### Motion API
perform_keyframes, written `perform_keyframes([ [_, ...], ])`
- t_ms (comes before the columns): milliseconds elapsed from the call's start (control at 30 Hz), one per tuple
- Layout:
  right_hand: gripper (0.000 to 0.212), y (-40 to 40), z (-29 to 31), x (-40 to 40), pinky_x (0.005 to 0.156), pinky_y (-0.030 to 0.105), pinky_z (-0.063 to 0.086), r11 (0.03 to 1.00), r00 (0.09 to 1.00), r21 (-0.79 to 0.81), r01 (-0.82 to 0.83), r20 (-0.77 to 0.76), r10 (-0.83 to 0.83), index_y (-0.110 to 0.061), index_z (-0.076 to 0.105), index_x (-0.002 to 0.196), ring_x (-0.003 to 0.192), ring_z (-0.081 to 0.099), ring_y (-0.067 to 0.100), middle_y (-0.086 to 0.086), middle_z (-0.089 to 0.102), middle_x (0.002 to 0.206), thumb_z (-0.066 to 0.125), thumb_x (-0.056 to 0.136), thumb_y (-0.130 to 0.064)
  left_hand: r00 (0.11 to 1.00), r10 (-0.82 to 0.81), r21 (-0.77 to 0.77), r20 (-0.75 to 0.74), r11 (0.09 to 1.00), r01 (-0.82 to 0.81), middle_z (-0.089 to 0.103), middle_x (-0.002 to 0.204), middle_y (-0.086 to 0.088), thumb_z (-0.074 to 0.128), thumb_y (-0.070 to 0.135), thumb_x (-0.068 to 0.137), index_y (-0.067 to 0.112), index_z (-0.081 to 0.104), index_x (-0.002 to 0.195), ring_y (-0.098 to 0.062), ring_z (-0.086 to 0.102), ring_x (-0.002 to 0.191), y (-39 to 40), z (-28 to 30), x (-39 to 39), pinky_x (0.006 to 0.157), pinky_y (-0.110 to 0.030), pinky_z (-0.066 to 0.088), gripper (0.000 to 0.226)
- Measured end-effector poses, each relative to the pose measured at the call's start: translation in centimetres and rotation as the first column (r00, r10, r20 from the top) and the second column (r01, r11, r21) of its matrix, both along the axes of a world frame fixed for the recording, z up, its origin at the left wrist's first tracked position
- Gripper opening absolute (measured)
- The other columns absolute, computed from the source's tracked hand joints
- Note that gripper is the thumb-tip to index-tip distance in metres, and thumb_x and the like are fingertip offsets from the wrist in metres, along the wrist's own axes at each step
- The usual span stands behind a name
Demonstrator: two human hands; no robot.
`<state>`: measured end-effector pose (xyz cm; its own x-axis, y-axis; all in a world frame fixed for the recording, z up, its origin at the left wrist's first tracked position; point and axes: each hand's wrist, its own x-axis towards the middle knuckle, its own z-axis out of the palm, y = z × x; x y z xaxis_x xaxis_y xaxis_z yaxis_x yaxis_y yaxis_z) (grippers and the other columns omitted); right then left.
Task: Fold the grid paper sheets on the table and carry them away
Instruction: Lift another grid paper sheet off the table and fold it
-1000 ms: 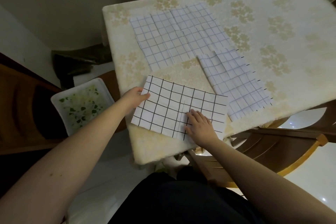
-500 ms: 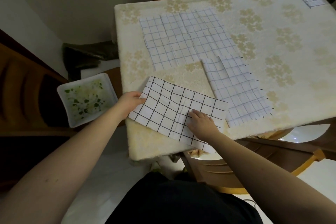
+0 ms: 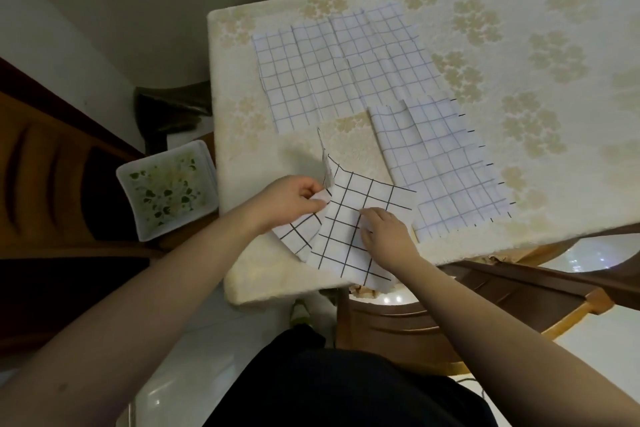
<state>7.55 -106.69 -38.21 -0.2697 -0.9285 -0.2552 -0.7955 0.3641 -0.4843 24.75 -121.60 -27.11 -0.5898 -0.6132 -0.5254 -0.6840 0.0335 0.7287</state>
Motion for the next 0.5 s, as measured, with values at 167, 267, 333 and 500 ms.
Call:
perform_keyframes([
  [167,0.035,1.8,-0.1,-3.0,0.098,0.039,0.045,0.965,0.954,-0.037,0.260,0.166,-0.251,-0.012,0.056,0.132,0.118,0.055,0.027,0.010,0.057,0.132,0.047,0.098,-0.017,0.999,-0.031,0.013,0.028,0.999,0.030,0.073,0.096,-0.008,0.067,0.023,0.090,0.015,0.067,0.095,-0.027,0.068,0.093,3.4,-1.4,-3.7,0.087,-0.042,0.052,0.010],
  [267,0.031,3.1,0.3,-4.2,0.087,0.030,0.046,0.850,0.794,0.007,0.526,0.353,-0.494,-0.014,0.058,0.129,0.108,0.059,0.022,0.008,0.061,0.126,0.045,0.100,-0.018,0.995,-0.062,0.006,0.074,0.998,0.062,0.072,0.097,-0.006,0.063,0.025,0.091,0.013,0.066,0.100,-0.026,0.067,0.093,5.7,-2.9,-5.4,0.085,-0.041,0.053,0.015],
  [333,0.031,3.8,0.7,-4.7,0.081,0.027,0.044,0.786,0.710,0.048,0.616,0.399,-0.580,-0.015,0.057,0.127,0.099,0.059,0.018,0.005,0.062,0.122,0.043,0.101,-0.020,0.994,-0.059,0.004,0.093,0.998,0.059,0.072,0.099,-0.003,0.062,0.026,0.092,0.015,0.065,0.102,-0.023,0.066,0.094,6.6,-4.0,-6.3,0.085,-0.039,0.052,0.015],
  [500,0.028,4.3,0.8,-5.1,0.070,0.028,0.043,0.736,0.614,0.147,0.661,0.456,-0.644,-0.016,0.059,0.124,0.076,0.054,0.006,0.003,0.065,0.109,0.042,0.101,-0.020,0.999,-0.004,0.195,0.045,0.981,-0.005,0.070,0.108,0.000,0.057,0.032,0.097,0.016,0.061,0.113,-0.013,0.068,0.095,7.5,-5.3,-7.9,0.085,-0.030,0.055,0.023],
])
